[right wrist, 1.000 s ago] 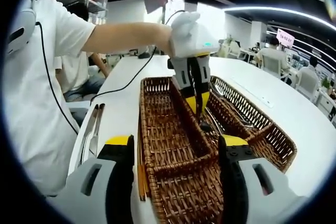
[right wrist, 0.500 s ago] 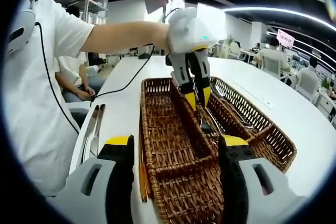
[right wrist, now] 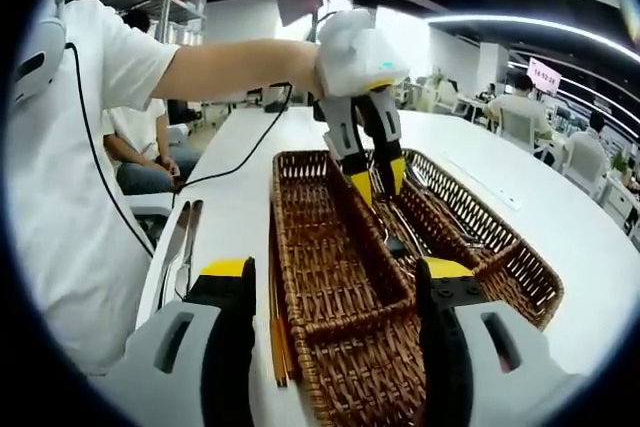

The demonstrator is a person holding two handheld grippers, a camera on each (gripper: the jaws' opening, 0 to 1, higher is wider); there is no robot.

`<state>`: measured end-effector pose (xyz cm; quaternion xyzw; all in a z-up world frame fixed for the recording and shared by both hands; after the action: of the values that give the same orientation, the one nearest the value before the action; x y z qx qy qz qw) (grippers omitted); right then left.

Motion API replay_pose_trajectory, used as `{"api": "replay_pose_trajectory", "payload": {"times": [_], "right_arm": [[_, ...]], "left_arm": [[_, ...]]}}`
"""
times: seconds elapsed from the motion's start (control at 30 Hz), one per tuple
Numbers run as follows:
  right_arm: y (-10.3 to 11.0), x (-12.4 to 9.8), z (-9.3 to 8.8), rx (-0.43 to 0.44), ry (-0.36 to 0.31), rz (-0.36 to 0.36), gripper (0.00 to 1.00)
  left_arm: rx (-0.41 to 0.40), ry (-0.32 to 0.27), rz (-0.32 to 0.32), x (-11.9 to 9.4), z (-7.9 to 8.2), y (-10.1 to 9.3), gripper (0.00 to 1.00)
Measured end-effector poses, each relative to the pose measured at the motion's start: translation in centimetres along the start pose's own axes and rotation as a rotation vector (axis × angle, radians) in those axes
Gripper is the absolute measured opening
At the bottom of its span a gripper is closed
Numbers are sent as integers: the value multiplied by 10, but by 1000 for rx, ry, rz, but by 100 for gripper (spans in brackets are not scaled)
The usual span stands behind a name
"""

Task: Arrange the knives, forks, and spoons in their matching storage slots by inserting each utensil handle-first until every utensil is classified and aligned in the correct compartment

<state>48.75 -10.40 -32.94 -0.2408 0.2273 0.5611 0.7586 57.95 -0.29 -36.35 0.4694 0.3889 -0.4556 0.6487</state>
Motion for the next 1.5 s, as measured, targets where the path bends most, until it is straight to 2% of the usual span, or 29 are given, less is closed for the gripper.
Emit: {"api": "replay_pose_trajectory", "payload": {"times": [0.7, 1.17, 1.5], "right_arm": [[14, -3, 7, -28, 11, -6, 67], [29, -6, 12, -44, 17, -12, 68], [36, -6, 15, -55, 17, -13, 68]], "left_arm": [[-39, -31, 71, -21, -9, -5, 25], [-97, -109, 110, -39, -9, -11, 28], [-156, -162, 144, -50, -15, -13, 31]]}}
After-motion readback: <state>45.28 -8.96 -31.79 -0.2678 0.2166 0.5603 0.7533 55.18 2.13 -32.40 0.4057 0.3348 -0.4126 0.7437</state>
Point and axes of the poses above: the point that each gripper's makers call its tool centre point, and the gripper's own axes: x roughly forward along the fingers, y roughly to its left, z roughly out of its top, the point moved 1 cm from there along -x, roughly backward along the fingers, and after that the axes turned 11 degrees about y, right-handed, at the moved point
